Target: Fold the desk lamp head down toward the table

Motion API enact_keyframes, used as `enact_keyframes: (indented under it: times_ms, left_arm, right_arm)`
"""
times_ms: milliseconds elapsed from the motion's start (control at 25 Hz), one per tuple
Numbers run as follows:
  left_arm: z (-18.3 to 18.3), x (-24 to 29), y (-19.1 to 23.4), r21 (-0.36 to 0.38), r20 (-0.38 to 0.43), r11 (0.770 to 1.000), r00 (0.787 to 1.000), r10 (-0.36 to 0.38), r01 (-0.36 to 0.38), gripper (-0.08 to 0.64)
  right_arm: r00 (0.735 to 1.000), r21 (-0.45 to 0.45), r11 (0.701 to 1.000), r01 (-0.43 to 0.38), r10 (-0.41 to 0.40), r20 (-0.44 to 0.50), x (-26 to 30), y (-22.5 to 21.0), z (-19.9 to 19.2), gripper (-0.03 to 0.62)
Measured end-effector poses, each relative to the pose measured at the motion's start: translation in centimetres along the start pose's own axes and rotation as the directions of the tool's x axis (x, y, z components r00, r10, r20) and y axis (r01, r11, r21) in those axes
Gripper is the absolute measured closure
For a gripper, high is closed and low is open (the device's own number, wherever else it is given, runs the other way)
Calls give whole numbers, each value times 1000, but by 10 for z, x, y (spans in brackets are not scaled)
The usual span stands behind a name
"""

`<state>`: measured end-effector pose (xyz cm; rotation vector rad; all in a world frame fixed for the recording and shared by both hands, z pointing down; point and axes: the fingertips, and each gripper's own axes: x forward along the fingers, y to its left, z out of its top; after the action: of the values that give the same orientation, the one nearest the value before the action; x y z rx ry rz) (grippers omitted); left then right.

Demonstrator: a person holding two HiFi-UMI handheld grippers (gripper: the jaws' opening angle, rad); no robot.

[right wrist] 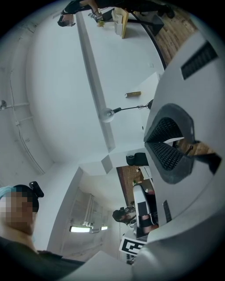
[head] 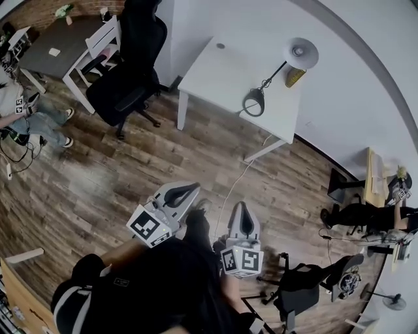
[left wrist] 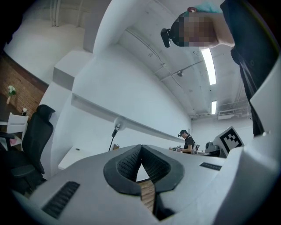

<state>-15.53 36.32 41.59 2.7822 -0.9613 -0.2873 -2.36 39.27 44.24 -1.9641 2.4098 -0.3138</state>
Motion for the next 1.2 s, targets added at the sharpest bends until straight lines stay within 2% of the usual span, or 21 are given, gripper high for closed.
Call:
enact_keyframes:
  times_ms: [280,440,720,1000,1200]
  left_arm:
    - [-2,70,25,36,-18,999,1000,9,-9,535]
    - [7,125,39,64,-2,998,1000,19,-19,535]
    - [15,200,59,68,10,996,998,65,-66,535]
    - [13,237,92,59,-10,994,995,98,-97,535]
    - [17,268,126,59,-13,996,998,61,-60,535]
  right_arm:
    - [999,4,999,-52,52,14,64,-45,7,581]
    - [996,-7,997,-82,83,25,104,-79,23,581]
    - [991,-55,990,-134,135,19,168,-135,52,581]
    - [991,-37,990,-133,133,2,213,-162,56,581]
    - [995,-43,994,-104,103,-11,250,-169,56,581]
